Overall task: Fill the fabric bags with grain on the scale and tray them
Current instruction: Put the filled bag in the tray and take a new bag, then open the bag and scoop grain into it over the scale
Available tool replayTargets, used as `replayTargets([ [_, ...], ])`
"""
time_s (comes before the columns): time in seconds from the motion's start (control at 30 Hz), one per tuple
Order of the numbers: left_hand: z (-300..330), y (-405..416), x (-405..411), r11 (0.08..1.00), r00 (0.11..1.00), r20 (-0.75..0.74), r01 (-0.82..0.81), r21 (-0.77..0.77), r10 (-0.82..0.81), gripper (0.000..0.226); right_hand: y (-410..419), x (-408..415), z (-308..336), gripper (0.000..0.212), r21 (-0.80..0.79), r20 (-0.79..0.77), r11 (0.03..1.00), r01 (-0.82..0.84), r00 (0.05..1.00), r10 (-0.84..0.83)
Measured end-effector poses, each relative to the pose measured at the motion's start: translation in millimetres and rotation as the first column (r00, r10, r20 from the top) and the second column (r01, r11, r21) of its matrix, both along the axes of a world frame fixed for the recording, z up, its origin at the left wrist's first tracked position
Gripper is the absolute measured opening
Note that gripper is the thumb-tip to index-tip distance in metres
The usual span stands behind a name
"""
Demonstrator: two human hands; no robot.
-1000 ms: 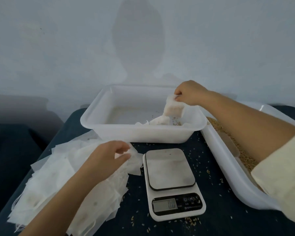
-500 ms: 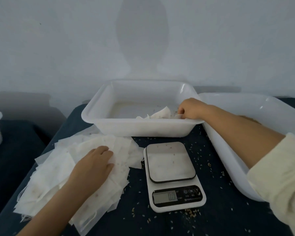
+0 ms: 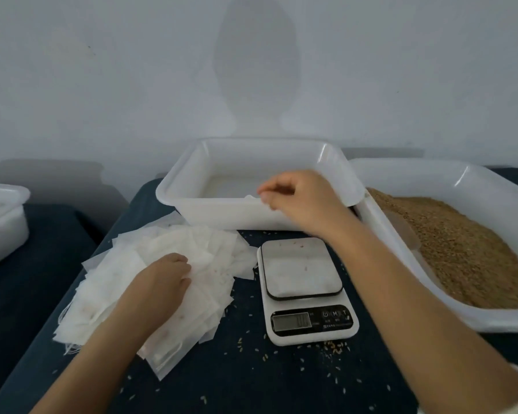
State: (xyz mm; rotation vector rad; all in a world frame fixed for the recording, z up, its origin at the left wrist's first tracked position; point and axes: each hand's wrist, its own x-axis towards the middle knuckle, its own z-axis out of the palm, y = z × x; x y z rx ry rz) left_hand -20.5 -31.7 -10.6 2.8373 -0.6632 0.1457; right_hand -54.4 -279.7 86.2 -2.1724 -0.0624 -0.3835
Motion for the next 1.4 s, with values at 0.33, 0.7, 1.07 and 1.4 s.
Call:
replayTargets([
  [0.33, 1, 3, -30, 0.851, 0.989, -0.086, -0.145, -0.505, 0.117, 0.011, 70, -45, -79, 0.023, -0.001, -0.286, 0.976, -0.220, 0.935, 0.210],
  [0.7, 0, 5, -59, 0.272, 0.916, -0.313, -0.377, -0.885, 0.251, 0.013, 95, -72, -106, 0.026, 0.279, -0.287, 0.958, -0.073, 0.945, 0.156],
  [1.07, 13, -35, -94, -0.043, 0.856, -0.445, -0.472, -0.881, -0.262, 0.008, 70, -88, -89, 0.015, 0.591, -0.191, 0.806, -0.043, 0.963, 0.192],
  [1.4, -18, -56, -110, 0.342, 0.927, -0.274, -0.178, -0.923, -0.257, 0.016, 41, -128, -119, 0.044, 0.220, 0.015, 0.975, 0.036, 0.999, -0.041],
])
